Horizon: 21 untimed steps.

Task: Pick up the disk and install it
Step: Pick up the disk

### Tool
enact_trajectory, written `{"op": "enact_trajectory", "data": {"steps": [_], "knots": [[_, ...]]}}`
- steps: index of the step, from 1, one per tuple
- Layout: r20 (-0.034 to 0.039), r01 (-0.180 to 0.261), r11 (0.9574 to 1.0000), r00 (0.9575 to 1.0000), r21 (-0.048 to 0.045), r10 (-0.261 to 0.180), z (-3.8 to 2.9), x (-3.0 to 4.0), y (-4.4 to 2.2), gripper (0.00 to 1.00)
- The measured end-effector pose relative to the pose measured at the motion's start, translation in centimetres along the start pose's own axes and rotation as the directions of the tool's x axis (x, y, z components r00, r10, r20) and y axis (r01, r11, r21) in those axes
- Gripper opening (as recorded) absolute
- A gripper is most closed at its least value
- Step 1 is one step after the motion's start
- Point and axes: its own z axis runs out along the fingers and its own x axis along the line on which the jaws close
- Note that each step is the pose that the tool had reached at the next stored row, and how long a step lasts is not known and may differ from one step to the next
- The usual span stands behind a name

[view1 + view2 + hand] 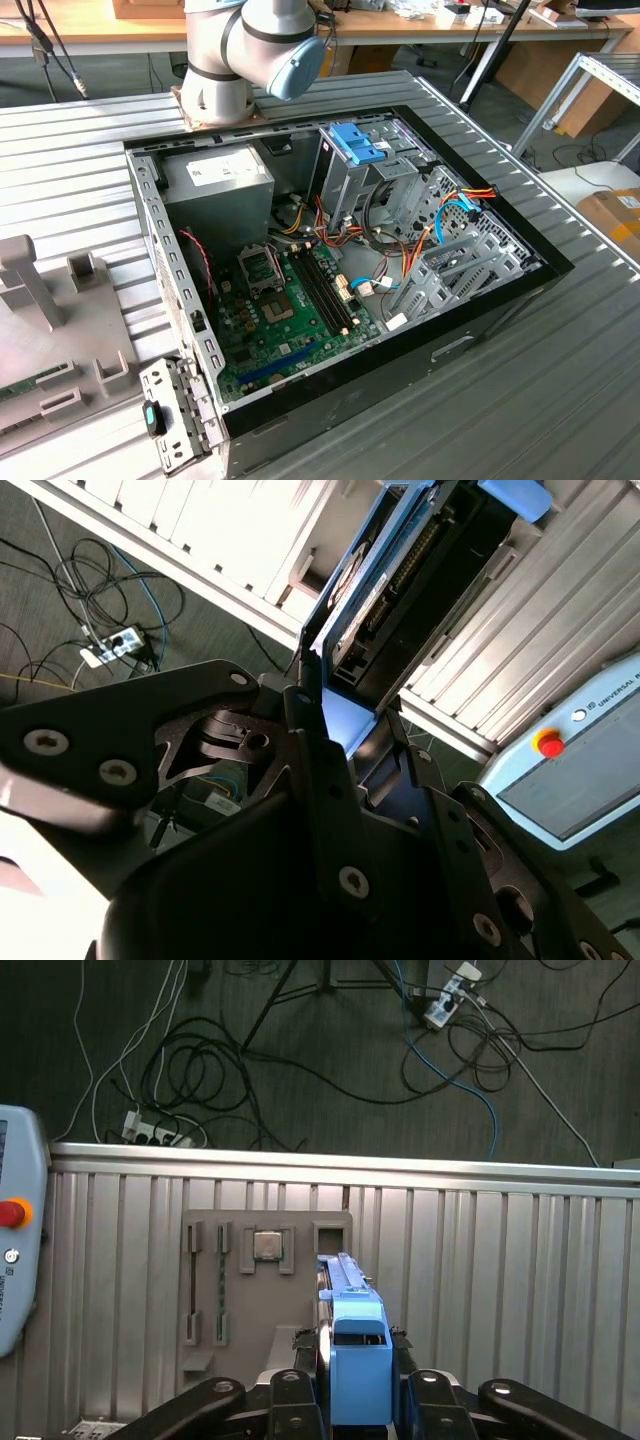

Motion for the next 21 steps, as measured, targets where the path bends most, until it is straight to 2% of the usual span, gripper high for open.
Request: {"op": "enact_trajectory", "data": {"steps": [12,19,21], "knots": [[0.0000,0.000,1.0000,1.0000,0.0000,0.000,-0.02,-0.12,-0.90,0.37],[0.0000,0.000,1.0000,1.0000,0.0000,0.000,-0.03,-0.15,-1.62,0.37],[0.0000,0.000,1.0000,1.0000,0.0000,0.000,-0.04,-0.14,-2.07,0.37]]}}
